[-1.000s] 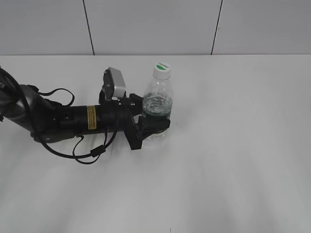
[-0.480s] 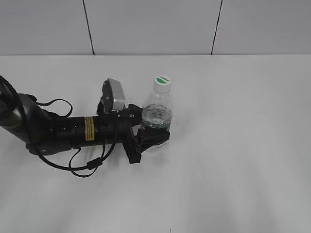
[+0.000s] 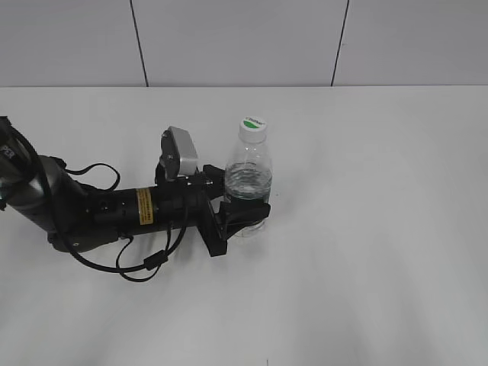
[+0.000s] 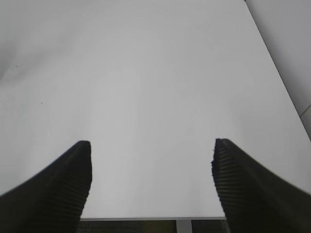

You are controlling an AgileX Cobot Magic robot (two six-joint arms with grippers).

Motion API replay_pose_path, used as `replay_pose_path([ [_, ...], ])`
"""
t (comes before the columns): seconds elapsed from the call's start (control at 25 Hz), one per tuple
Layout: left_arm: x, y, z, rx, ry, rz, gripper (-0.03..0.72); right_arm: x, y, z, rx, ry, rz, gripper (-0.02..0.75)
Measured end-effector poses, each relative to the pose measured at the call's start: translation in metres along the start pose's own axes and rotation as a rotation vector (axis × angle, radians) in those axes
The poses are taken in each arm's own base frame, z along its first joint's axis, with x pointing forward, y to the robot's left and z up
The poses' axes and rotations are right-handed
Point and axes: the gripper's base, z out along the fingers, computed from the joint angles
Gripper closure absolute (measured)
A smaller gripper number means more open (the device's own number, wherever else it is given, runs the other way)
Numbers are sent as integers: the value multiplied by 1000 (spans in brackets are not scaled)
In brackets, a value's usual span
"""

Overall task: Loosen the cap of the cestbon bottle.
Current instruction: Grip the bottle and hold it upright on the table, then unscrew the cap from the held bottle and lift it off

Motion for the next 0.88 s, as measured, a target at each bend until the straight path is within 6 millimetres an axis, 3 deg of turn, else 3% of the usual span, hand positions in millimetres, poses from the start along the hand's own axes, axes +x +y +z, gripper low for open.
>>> replay_pose_path([
  [0.88,0,0,0,0,-1,0,273,0,0,0,0,0,1,151],
])
